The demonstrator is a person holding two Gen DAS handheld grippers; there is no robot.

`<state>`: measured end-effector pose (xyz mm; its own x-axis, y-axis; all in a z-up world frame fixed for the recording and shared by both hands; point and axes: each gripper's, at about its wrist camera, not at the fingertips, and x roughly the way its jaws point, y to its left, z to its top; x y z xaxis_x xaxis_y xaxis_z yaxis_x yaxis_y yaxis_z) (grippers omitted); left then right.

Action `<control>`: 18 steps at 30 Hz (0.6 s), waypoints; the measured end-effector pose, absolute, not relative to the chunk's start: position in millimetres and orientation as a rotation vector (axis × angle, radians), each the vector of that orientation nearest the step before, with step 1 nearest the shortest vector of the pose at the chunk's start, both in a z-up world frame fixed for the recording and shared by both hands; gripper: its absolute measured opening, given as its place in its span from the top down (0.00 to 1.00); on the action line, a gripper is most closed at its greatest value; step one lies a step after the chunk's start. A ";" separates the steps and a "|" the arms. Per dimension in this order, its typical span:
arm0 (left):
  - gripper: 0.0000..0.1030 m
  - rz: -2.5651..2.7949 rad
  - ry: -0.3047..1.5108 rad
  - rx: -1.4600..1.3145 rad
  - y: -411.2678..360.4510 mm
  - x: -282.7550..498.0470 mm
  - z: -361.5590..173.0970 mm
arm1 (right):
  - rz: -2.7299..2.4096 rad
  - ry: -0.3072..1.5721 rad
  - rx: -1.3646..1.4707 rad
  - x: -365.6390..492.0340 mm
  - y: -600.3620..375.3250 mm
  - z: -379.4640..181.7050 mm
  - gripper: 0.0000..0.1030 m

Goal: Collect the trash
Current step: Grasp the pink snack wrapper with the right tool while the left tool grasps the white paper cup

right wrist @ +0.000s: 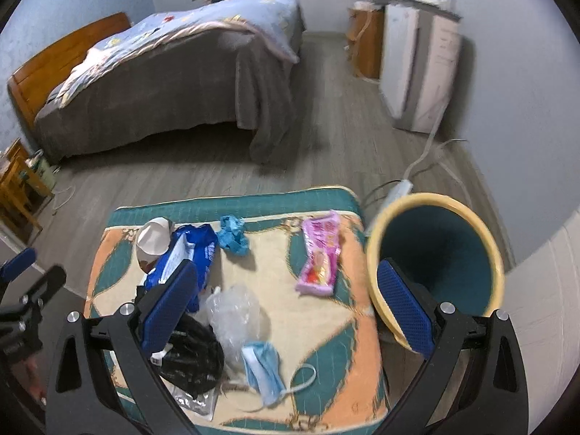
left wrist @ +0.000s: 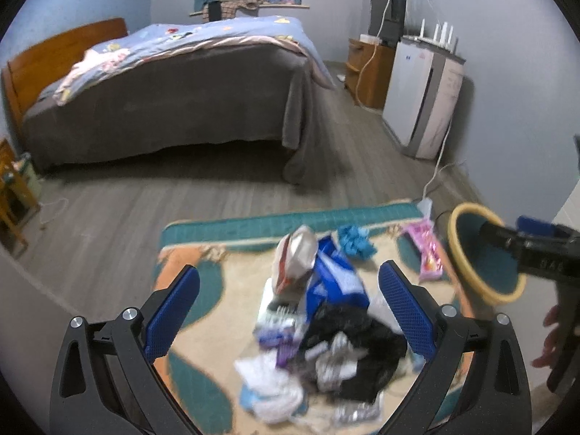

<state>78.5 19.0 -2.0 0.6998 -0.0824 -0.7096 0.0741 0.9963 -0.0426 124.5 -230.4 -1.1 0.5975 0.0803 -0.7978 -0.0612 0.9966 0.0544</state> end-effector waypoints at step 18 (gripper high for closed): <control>0.06 -0.153 0.982 0.078 7.2 176.6 -99.6 | -0.004 1.192 0.013 217.1 -255.4 -129.0 0.06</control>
<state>176.6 7.2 -99.6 0.5458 -0.0936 -0.8327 0.1636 0.9865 -0.0036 217.1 -255.4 -129.0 0.3695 0.0038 -0.9292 0.0096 0.9999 0.0079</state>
